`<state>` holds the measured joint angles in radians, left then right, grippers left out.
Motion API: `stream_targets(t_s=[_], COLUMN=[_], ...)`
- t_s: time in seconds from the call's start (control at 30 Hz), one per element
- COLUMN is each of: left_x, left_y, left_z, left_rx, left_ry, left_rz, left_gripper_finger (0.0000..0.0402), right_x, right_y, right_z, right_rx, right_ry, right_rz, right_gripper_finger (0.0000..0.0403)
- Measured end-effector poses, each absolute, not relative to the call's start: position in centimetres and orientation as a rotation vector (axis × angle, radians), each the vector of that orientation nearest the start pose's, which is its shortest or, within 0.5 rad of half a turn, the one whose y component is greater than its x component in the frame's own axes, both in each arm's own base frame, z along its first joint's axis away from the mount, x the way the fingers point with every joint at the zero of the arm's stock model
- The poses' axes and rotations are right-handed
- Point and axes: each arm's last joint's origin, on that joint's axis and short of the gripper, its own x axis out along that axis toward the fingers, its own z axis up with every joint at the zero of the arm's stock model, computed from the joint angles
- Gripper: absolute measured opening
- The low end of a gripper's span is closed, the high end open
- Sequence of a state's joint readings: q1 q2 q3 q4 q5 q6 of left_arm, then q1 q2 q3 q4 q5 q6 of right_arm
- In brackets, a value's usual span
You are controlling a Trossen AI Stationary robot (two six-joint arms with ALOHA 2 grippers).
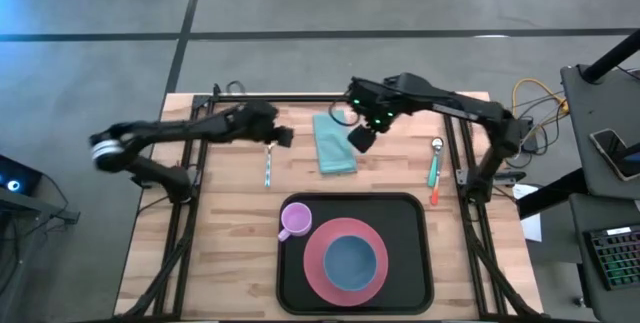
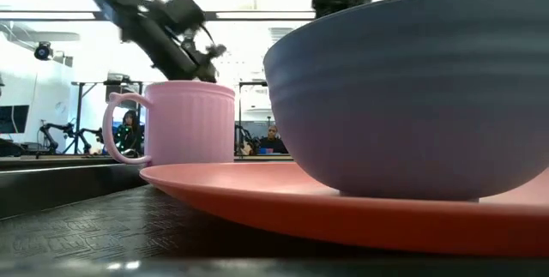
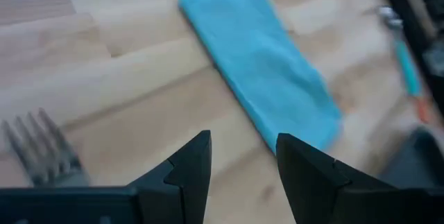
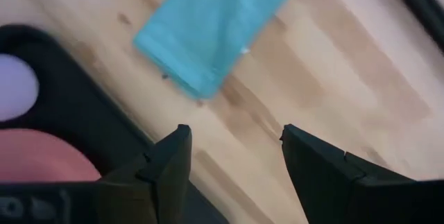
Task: Set up tray
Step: Put the blue napkin on the black serving tray to the right of the pink plate
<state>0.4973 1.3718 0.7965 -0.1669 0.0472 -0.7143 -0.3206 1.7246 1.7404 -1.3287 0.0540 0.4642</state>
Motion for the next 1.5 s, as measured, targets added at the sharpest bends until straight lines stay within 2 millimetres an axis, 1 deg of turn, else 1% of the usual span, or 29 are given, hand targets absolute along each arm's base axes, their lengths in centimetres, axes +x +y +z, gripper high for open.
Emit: stream_targets(t_s=[0.07,0.13,0.2,0.27,0.37,0.43,0.5,0.6,0.67,0.73,0.8,0.87,0.93,1.2,1.37,1.5], left_x=[26.4,28.5,30.6,32.3,34.2,35.0,35.6,36.2,36.1,35.5,34.9,34.3,34.1,35.2,35.4,35.4], left_y=[14.7,16.2,17.6,18.8,19.9,20.4,21.0,22.4,23.9,25.8,27.5,28.8,29.5,28.9,29.1,29.1], left_z=[21.2,21.3,21.4,21.5,21.7,21.9,22.3,23.2,23.5,23.5,23.2,22.6,22.0,18.9,17.7,17.2], left_rx=[-0.878,-0.849,-0.807,-0.766,-0.682,-0.617,-0.552,-0.474,-0.484,-0.54,-0.623,-0.709,-0.752,-0.787,-0.836,-0.841], left_ry=[0.558,0.585,0.635,0.71,0.851,0.945,0.998,1.011,0.997,0.98,0.968,0.968,0.963,1.048,1.066,1.075], left_rz=[0.69,0.689,0.683,0.677,0.642,0.602,0.563,0.515,0.517,0.54,0.526,0.491,0.483,0.459,0.483,0.484], left_gripper_finger=[0.0143,0.0143,0.0143,0.0143,0.0143,0.0143,0.0143,0.0143,0.0143,0.0143,0.0143,0.0143,0.0143,0.0143,0.0143,0.0143], right_x=[29.9,28.6,27.6,26.7,25.4,24.7,24.1,23.6,23.2,23.1,23.0,23.1,23.2,23.6,23.6,23.6], right_y=[-9.9,-9.3,-8.7,-8.2,-7.6,-7.2,-7.0,-6.8,-6.8,-6.7,-6.7,-6.8,-6.8,-7.5,-7.6,-7.6], right_z=[33.8,34.1,34.1,33.7,32.9,32.4,31.7,30.9,30.6,30.6,30.6,30.7,30.7,31.0,31.0,31.0], right_rx=[0.59,0.625,0.649,0.673,0.714,0.736,0.754,0.774,0.782,0.786,0.784,0.777,0.766,0.749,0.735,0.732], right_ry=[1.192,1.164,1.131,1.104,1.076,1.056,1.04,1.014,1.0,0.988,0.976,0.963,0.952,0.887,0.891,0.888], right_rz=[-0.671,-0.704,-0.726,-0.743,-0.765,-0.775,-0.782,-0.786,-0.787,-0.786,-0.78,-0.775,-0.767,-0.769,-0.767,-0.764], right_gripper_finger=[0.021,0.021,0.021,0.021,0.021,0.021,0.021,0.021,0.021,0.021,0.021,0.021,0.021,0.021,0.021,0.021])
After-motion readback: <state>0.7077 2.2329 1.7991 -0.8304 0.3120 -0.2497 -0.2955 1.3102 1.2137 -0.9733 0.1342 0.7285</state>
